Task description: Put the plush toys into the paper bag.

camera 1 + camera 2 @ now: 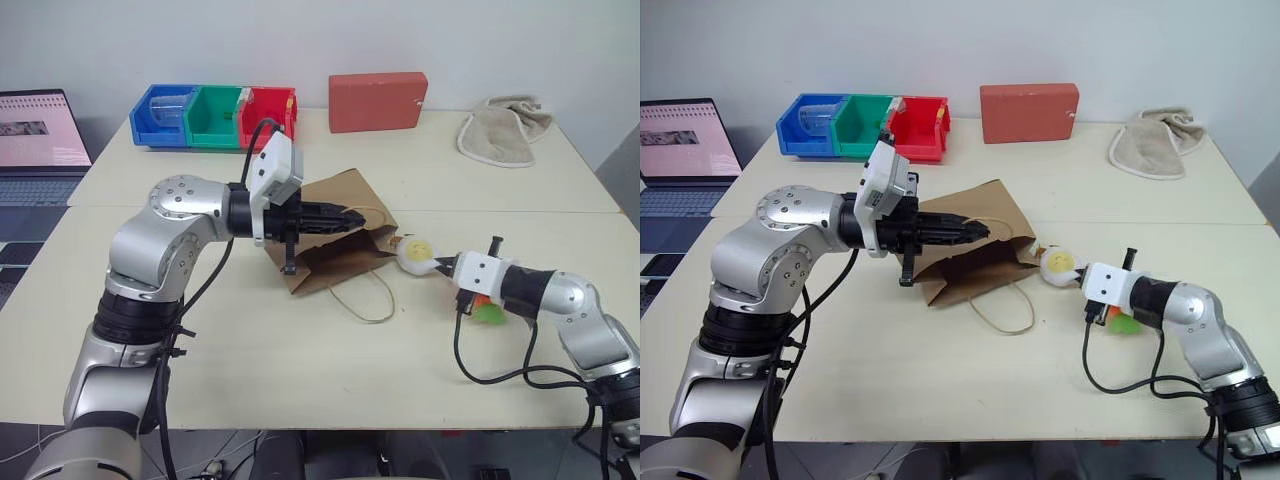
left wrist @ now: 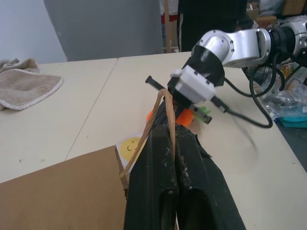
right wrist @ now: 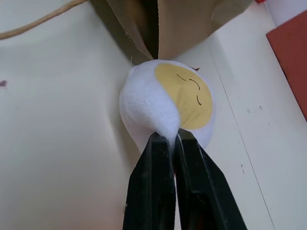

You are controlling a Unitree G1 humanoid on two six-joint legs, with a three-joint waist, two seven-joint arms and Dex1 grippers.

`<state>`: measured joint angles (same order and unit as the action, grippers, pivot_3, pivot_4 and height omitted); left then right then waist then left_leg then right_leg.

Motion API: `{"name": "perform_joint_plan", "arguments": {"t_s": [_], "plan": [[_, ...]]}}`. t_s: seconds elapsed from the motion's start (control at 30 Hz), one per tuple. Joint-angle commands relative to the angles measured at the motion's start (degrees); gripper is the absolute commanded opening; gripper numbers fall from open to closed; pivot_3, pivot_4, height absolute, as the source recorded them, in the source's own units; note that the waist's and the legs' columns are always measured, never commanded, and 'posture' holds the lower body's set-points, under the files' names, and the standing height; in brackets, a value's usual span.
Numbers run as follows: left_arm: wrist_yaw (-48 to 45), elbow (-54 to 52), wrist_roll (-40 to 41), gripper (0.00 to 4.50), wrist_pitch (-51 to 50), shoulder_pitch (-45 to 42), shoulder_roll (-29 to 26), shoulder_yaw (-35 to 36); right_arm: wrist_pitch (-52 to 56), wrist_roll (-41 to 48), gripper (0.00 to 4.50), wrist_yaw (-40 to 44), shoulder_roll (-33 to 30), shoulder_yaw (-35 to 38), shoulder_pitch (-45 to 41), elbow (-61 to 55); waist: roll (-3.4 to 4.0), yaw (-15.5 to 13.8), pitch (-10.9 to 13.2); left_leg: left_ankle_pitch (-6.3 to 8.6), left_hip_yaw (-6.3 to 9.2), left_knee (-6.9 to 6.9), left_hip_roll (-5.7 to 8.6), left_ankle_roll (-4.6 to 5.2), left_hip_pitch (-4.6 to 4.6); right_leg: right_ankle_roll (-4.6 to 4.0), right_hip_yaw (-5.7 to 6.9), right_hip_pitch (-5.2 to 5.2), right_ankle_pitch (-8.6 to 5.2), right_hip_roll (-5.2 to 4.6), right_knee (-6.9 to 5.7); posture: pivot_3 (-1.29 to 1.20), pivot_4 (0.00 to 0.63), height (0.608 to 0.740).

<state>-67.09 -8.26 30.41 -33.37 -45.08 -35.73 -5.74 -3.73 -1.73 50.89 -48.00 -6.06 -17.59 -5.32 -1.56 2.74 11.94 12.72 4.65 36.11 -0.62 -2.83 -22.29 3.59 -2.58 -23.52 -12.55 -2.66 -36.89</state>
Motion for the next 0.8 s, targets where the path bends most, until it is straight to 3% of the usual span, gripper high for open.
{"name": "perform_joint_plan", "arguments": {"t_s": [0.03, 0.27, 0.53, 0.8], "plan": [[-0.5, 0.3, 0.7, 0.00, 0.6, -1.4, -0.7, 1.9, 4.6, 11.4, 0.02, 9.6, -5.8, 5.3, -0.1, -10.9, 0.00, 0.0, 0.0, 0.00, 0.01, -0.01, 0.00, 0.00, 0.00, 0.00, 0.00, 0.00, 0.00, 0.00, 0.00, 0.00, 0.150, 0.740], [-0.7, 1.7, 0.6, 0.00, 1.3, -2.6, -0.5, 1.9, 16.4, 20.7, 0.02, 14.1, -9.6, 4.9, 1.1, -24.2, -0.02, -0.1, 0.0, 0.00, 0.05, 0.02, -0.02, 0.00, 0.01, 0.00, 0.03, 0.01, -0.01, 0.02, -0.02, 0.00, 0.150, 0.740], [-1.8, 1.0, 1.2, 0.00, 0.3, -2.9, -0.8, 1.8, 14.7, 4.2, 0.02, 1.2, 6.3, -8.2, -8.5, -16.4, -0.02, 0.3, 0.0, 0.00, 0.01, 0.07, -0.04, 0.00, 0.03, -0.01, 0.00, -0.01, -0.01, 0.05, -0.07, 0.00, 0.150, 0.740], [-1.5, -0.7, 2.5, 0.00, -1.3, -2.4, -1.1, 2.2, 11.4, -8.0, 0.02, -7.9, 16.1, -14.4, -12.3, -10.1, -0.02, -0.3, 0.0, -0.02, 0.07, 0.10, -0.03, -0.02, -0.61, 0.01, 0.02, -0.60, 0.04, 0.05, -0.12, 0.00, 0.150, 0.740]]}}
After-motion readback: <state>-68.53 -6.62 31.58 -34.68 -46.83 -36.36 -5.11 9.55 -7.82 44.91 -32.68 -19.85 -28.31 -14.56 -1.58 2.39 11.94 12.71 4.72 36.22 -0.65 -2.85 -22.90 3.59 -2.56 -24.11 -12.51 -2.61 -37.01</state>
